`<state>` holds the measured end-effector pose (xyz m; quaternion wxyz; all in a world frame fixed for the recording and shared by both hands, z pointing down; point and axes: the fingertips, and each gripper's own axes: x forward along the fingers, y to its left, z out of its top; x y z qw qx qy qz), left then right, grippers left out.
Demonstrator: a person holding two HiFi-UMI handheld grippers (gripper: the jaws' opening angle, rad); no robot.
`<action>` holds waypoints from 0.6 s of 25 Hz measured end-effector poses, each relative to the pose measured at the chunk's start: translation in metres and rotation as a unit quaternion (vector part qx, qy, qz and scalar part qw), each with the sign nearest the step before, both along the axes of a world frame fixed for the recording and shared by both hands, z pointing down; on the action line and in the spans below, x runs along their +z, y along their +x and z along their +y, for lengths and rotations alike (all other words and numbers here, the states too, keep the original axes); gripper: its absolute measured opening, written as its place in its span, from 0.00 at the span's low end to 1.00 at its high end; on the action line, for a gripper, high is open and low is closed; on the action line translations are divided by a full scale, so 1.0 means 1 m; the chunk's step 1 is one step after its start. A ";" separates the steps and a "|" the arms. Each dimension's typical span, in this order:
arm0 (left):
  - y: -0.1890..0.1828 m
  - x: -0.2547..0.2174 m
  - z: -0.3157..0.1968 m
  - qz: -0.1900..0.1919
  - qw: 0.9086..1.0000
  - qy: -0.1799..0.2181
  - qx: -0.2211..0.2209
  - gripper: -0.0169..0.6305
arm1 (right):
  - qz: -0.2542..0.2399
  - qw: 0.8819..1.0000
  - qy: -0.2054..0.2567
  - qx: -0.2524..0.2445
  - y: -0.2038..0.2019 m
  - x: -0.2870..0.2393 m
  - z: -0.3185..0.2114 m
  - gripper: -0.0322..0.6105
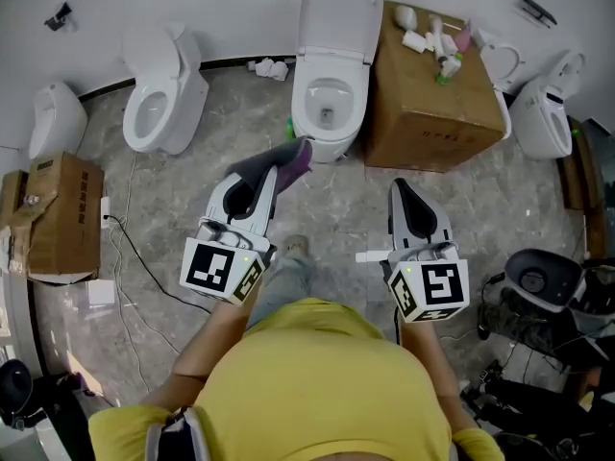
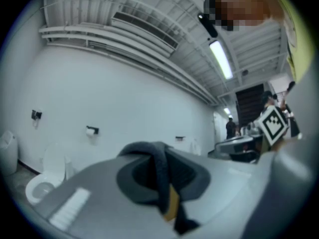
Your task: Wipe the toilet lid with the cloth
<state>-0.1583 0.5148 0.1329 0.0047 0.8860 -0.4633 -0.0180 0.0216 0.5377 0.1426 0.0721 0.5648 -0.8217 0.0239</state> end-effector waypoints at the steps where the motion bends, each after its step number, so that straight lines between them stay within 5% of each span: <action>1: -0.002 -0.001 -0.014 -0.001 1.000 0.000 0.004 0.06 | 0.001 1.000 0.000 0.002 -0.002 -0.001 -0.013 0.08; 15: -0.001 -0.005 -0.153 -0.003 0.998 0.006 0.061 0.06 | 0.009 1.000 0.000 0.025 -0.022 -0.002 -0.143 0.08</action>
